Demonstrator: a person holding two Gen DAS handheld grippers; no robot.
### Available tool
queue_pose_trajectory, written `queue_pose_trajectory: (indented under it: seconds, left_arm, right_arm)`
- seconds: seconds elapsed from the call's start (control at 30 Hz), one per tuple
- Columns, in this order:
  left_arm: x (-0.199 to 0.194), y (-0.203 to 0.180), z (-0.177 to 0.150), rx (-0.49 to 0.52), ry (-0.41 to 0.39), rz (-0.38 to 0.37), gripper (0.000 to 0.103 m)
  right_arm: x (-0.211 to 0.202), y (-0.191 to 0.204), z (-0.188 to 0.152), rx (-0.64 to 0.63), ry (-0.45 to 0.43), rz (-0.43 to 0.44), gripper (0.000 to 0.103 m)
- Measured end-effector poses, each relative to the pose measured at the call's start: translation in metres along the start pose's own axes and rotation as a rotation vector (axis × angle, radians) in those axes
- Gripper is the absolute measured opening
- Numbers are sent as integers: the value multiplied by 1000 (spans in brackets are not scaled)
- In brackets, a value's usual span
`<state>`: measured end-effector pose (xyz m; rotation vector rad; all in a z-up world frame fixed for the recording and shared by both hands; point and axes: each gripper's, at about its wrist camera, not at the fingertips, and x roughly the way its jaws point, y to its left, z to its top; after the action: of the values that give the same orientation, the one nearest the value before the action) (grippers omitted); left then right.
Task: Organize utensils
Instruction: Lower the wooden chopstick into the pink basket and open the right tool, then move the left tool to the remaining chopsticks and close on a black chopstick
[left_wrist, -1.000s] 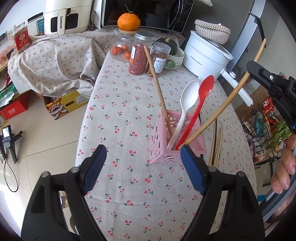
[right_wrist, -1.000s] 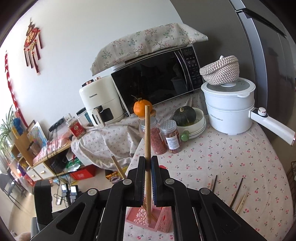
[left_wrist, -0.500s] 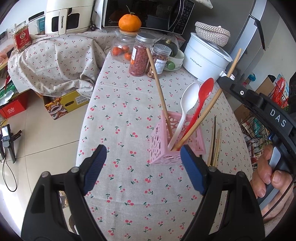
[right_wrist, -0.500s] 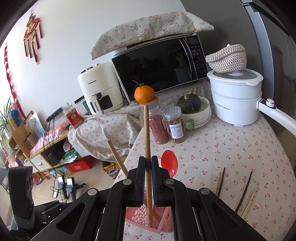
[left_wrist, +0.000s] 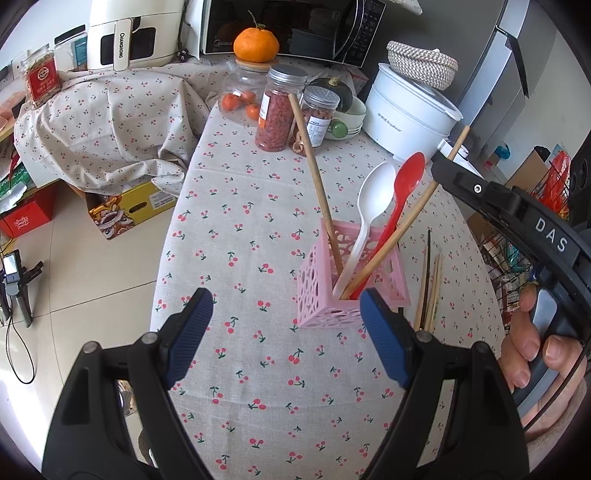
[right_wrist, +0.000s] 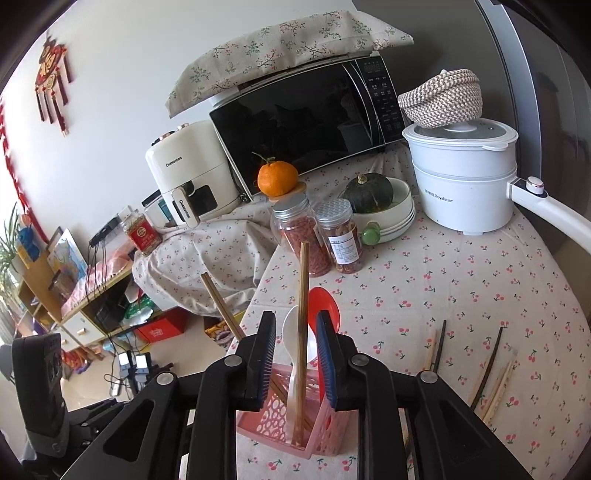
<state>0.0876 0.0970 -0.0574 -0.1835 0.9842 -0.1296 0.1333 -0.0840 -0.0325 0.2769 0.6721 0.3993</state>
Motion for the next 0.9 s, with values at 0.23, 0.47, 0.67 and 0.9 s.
queue_pose_trajectory:
  seconds: [0.23,0.47,0.67,0.9]
  left_arm:
    - [-2,-9,0,24,-3,-15,82]
    - [-5,-30,-4,70,-5,-47,82]
    - [-8,-62,-12,153,-14,-83,82]
    - [4,-105,-24,255,19,-95,82]
  right_arm:
    - [-34,-13,11,16,-56,8,55]
    - [-83,-41,19,42,-114,-25,65]
    - [-108,-77,13,62,-92,-135,71]
    - [-107,-121,-7,87,67,-252,76]
